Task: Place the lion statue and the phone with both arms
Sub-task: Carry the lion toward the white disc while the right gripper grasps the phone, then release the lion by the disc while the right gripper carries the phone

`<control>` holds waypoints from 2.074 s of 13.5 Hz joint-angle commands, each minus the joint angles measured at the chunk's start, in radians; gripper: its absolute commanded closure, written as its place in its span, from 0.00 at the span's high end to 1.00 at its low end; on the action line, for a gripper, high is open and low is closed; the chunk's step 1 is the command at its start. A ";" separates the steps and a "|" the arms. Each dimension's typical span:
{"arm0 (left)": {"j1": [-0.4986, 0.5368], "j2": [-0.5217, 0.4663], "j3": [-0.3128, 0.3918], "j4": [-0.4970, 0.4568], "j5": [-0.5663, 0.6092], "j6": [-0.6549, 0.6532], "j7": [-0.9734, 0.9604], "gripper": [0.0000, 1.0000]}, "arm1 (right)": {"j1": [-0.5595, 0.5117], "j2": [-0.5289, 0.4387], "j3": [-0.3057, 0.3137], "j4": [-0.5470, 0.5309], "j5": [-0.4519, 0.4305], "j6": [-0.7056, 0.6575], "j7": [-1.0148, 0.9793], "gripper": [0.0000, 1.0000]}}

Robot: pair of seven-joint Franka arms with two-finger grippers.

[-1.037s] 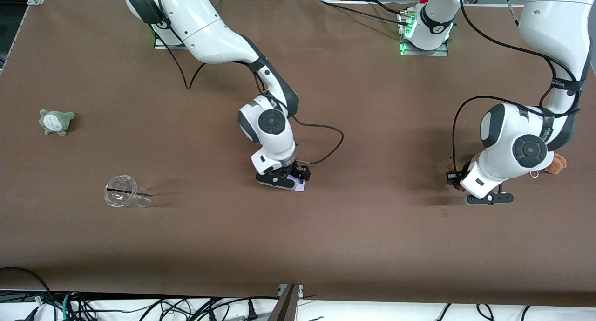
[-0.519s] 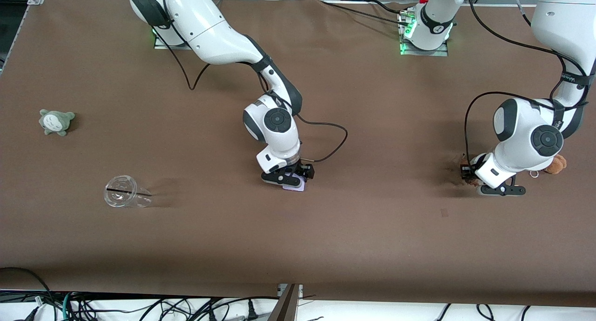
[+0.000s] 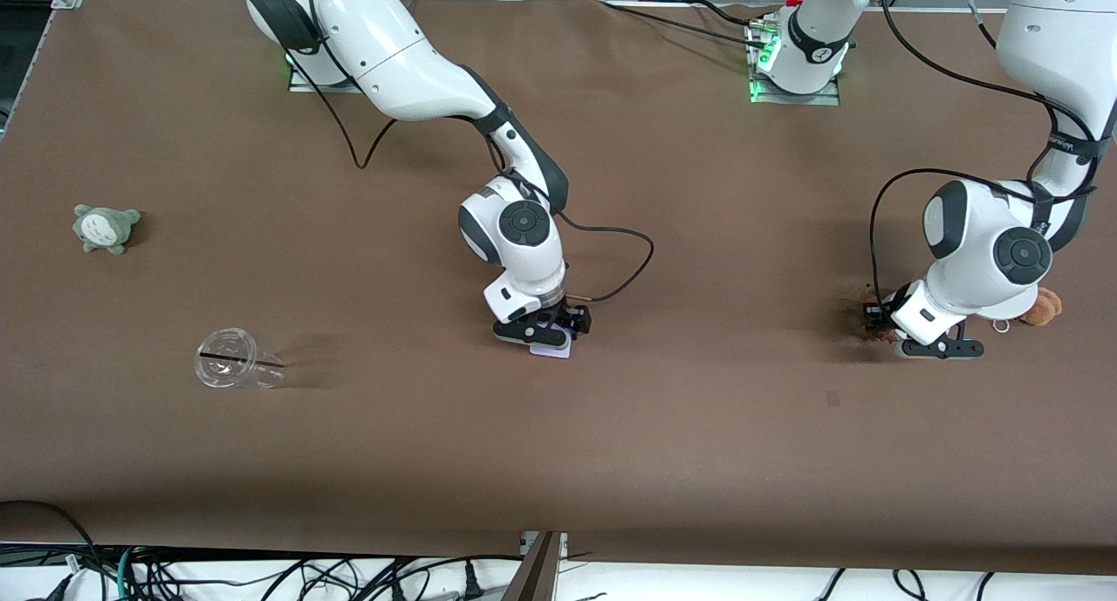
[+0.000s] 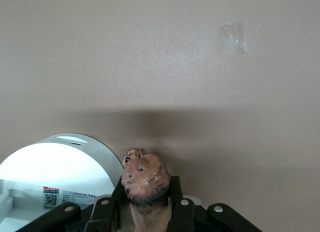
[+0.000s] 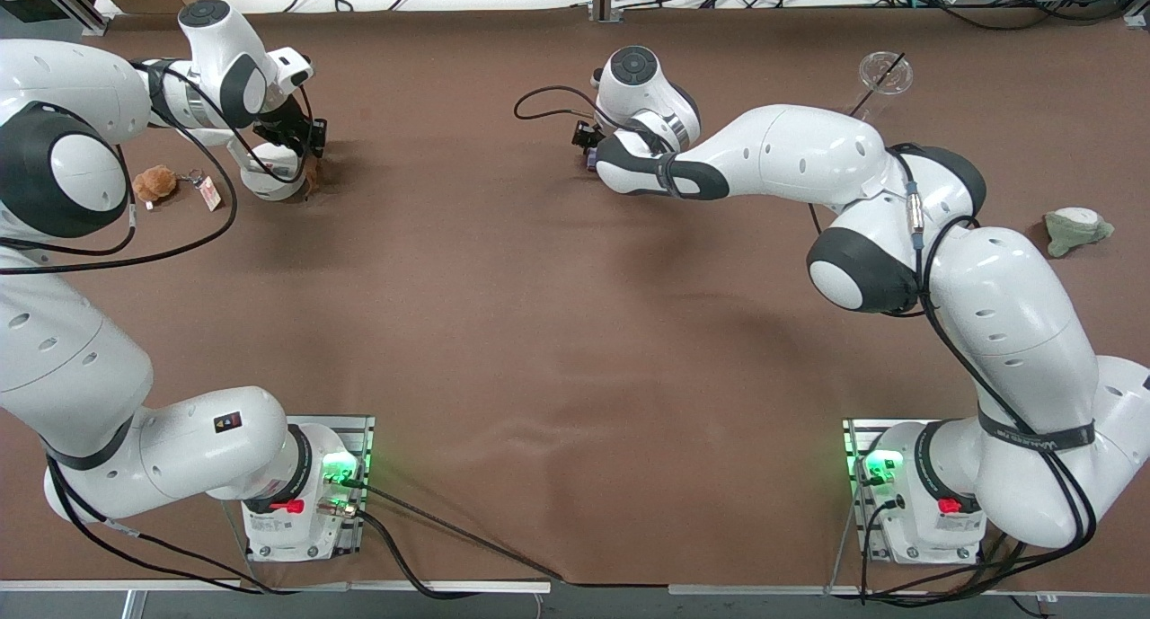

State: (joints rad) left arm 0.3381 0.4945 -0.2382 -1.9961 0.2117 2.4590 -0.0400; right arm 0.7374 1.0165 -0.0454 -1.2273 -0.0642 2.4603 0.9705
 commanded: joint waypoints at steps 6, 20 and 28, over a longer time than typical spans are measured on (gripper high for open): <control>0.015 -0.014 -0.013 -0.001 0.020 0.009 0.014 1.00 | -0.006 0.016 -0.011 0.034 -0.049 -0.018 -0.022 0.70; 0.001 -0.051 -0.210 0.604 -0.049 -0.745 -0.073 1.00 | -0.340 -0.197 -0.010 -0.083 0.147 -0.282 -0.740 0.69; -0.018 -0.070 -0.210 0.845 -0.011 -0.982 -0.064 1.00 | -0.472 -0.208 -0.011 -0.242 0.184 -0.163 -0.840 0.70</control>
State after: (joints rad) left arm 0.3253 0.4192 -0.4498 -1.2030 0.1828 1.5213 -0.1083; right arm 0.2740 0.8570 -0.0690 -1.3758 0.0897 2.2370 0.1437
